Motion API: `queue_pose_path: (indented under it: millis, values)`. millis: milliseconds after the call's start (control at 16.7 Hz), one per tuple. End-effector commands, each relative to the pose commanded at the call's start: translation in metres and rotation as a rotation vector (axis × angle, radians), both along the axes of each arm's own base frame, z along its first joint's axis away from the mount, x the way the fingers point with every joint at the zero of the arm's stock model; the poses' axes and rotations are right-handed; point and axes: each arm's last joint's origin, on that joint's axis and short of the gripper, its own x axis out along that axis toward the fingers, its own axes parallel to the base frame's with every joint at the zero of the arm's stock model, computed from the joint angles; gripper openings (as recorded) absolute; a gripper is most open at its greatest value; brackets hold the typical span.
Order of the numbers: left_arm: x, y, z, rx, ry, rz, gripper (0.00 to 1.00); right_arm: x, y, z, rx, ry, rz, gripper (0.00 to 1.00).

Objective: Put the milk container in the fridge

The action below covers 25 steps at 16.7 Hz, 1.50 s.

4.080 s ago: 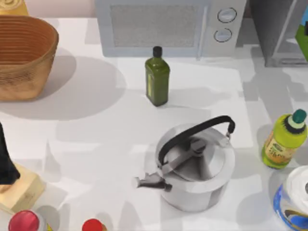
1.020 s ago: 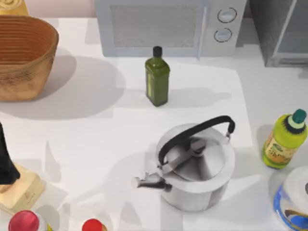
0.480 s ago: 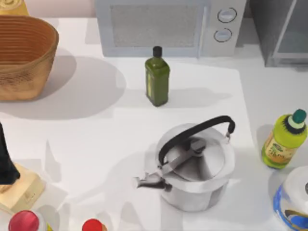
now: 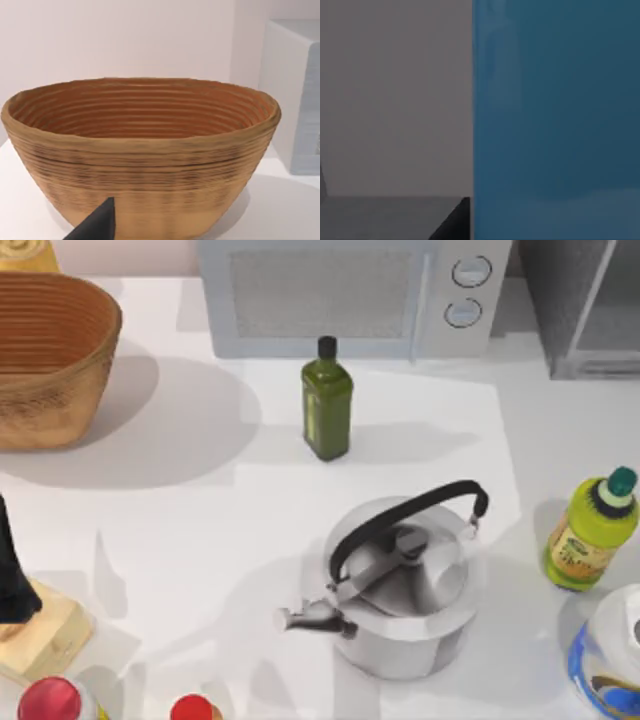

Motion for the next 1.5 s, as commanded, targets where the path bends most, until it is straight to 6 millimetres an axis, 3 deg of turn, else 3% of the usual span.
queue_pose_path:
  millis: [360,1140,1500]
  values:
    - [0.0,0.0,0.0,0.0,0.0,0.0,1.0,0.0075,-0.0005,0.0043,-0.003,0.002,-0.008,0.0]
    - [0.0,0.0,0.0,0.0,0.0,0.0,1.0,0.0075,-0.0005,0.0043,-0.003,0.002,-0.008,0.98]
    - [0.0,0.0,0.0,0.0,0.0,0.0,1.0,0.0075,-0.0005,0.0043,-0.003,0.002,-0.008,1.0]
